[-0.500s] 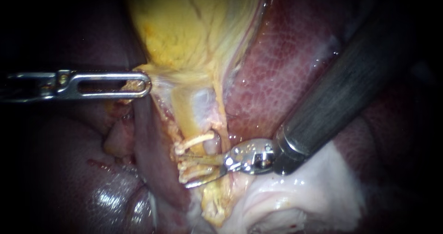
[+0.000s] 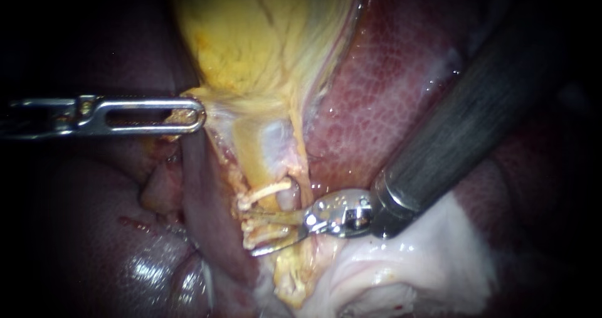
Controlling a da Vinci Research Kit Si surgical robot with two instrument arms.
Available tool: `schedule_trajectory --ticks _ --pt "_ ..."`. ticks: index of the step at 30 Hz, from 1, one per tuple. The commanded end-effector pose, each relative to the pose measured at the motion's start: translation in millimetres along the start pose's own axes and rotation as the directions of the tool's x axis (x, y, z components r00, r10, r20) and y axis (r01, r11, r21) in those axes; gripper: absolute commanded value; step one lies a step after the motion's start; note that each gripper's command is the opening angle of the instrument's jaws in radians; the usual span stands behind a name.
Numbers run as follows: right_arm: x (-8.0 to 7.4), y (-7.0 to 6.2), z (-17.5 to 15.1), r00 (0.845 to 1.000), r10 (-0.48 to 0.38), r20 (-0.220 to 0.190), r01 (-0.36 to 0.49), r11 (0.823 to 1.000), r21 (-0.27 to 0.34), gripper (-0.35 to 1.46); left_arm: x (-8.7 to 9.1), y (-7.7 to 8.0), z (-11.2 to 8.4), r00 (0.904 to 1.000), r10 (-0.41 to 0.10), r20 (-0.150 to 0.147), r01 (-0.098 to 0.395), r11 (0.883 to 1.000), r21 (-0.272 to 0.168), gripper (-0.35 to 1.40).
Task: Go to the cutting position left tube
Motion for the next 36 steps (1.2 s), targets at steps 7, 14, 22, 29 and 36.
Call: schedule_trajectory --ticks 7,14,22,29,36 --pt "-0.4 -0.5 -2.1 1.0 -0.001 0.0 0.001 1.0 0.008 1.33 -0.2 -0.1 -0.4 1.0 0.0 -0.001 0.0 1.0 0.002 -0.35" --pt "-0.5 -0.5 -4.6 1.0 0.004 -0.012 -0.004 1.0 -0.01 1.33 -0.3 -0.2 -0.7 1.0 -0.001 -0.002 0.001 1.0 0.003 -0.35" --pt "-0.9 0.4 -4.8 1.0 0.007 -0.009 -0.007 1.0 -0.022 1.33 -0.4 -0.3 -0.8 1.0 -0.002 0.0 0.002 1.0 0.005 -0.35" --pt "-0.7 1.6 -3.3 1.0 0.01 -0.012 -0.01 0.999 -0.033 1.33 -0.4 -0.4 -0.8 1.0 -0.002 0.001 0.002 1.0 0.004 -0.35" --pt "-0.3 2.4 -1.5 1.0 0.016 -0.017 -0.016 0.999 -0.034 1.35 -0.4 -0.5 -0.7 1.0 -0.003 0.001 0.003 1.0 0.003 -0.35"
